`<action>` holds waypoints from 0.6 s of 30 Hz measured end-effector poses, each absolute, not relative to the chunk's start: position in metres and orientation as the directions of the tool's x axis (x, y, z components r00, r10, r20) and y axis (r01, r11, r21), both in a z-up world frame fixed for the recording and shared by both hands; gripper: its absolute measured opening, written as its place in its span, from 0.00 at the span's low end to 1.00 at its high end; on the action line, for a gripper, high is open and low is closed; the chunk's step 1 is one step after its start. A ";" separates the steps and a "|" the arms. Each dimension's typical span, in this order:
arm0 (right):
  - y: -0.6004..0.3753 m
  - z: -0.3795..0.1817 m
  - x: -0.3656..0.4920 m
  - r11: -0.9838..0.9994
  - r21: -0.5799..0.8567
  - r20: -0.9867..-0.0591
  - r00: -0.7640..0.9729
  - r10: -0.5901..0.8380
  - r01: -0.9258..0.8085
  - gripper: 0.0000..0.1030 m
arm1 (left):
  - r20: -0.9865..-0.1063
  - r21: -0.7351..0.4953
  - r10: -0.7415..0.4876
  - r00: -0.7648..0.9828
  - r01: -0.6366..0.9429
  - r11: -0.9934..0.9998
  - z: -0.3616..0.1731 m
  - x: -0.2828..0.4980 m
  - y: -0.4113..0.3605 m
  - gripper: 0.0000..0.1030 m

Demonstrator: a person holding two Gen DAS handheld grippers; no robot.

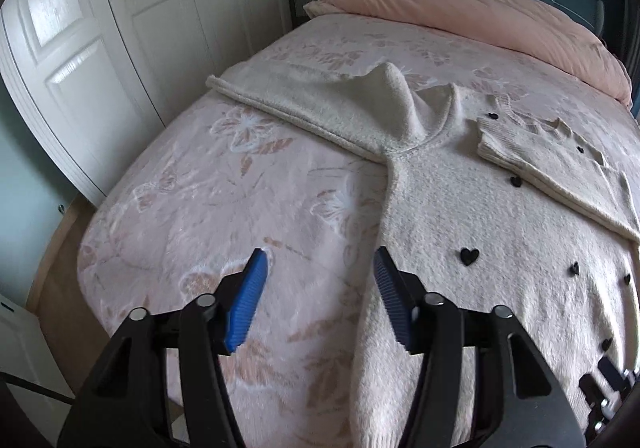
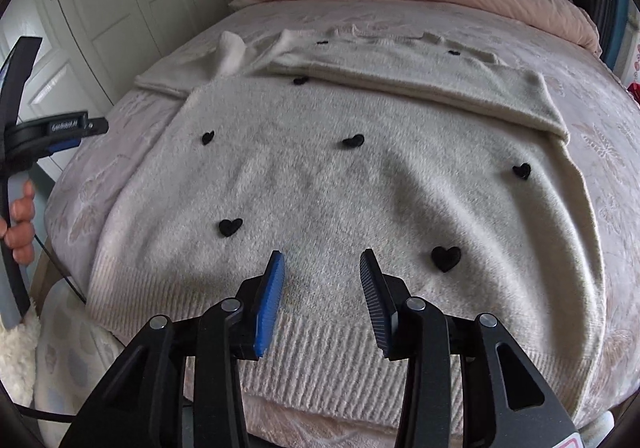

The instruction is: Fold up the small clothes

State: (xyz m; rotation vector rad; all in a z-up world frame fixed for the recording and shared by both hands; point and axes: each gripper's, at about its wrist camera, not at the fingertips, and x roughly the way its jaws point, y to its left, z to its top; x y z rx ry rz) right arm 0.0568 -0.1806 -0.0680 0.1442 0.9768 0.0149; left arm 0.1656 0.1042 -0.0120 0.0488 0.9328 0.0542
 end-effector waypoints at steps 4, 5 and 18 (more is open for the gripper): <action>-0.178 -0.073 0.062 0.991 0.125 -0.834 0.545 0.080 0.046 0.39 | -0.830 -0.143 -0.065 0.555 -0.099 0.985 -0.020 0.216 0.145 0.68; -0.177 -0.073 0.063 0.991 0.124 -0.836 0.543 0.080 0.045 0.39 | -0.827 -0.190 -0.088 0.555 -0.130 0.973 -0.020 0.232 0.157 0.69; -0.170 -0.087 0.086 0.989 0.139 -0.869 0.486 0.098 0.048 0.43 | -0.809 -0.360 0.010 0.587 -0.508 0.782 -0.071 0.439 0.279 0.60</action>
